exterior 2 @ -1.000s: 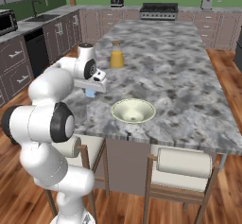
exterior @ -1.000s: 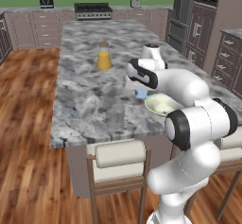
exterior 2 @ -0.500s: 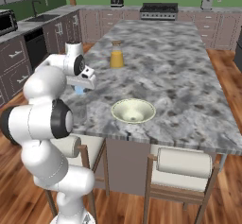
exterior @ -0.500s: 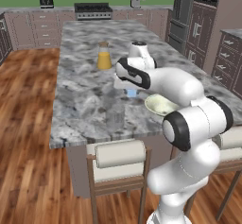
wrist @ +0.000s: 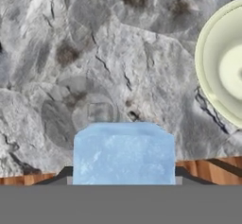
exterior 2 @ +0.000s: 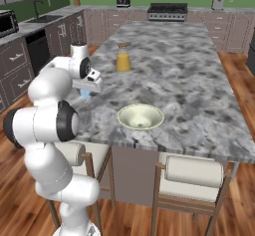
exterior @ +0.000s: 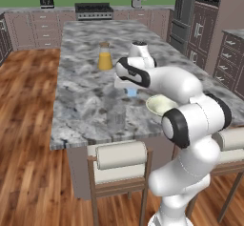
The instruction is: There are two ice cubes in the ice bowl. Place both ice cubes in the glass cup.
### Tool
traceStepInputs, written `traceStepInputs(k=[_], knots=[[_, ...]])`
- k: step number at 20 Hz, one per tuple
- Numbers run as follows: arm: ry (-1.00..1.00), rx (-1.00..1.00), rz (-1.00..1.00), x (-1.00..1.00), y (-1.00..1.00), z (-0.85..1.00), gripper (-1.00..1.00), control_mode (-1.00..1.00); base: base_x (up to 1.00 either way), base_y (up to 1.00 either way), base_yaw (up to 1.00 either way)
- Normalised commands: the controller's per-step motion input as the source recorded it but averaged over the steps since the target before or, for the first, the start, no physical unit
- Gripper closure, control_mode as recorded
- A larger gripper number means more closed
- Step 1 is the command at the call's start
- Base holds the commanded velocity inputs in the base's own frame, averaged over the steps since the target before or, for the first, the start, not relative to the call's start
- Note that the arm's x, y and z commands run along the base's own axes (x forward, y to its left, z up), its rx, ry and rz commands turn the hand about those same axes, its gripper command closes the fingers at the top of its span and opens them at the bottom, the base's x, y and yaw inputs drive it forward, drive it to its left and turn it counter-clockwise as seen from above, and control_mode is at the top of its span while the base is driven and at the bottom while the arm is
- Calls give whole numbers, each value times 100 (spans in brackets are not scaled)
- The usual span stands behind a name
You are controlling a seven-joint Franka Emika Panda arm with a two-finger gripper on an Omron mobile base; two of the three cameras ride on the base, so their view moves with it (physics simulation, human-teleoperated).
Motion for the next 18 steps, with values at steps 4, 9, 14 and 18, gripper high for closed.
traceStepInputs(k=[4, 9, 14, 18], knots=[[8, 0, -5, 43, 19, 0, 100, -100, 0, 0, 0], [1, 0, 0, 0, 0, 0, 100, -100, 0, 0, 0], [1, 1, 0, 12, 1, 0, 100, -100, 0, 0, 0], [-1, 9, 0, 14, 11, 0, 100, -100, 0, 0, 0]])
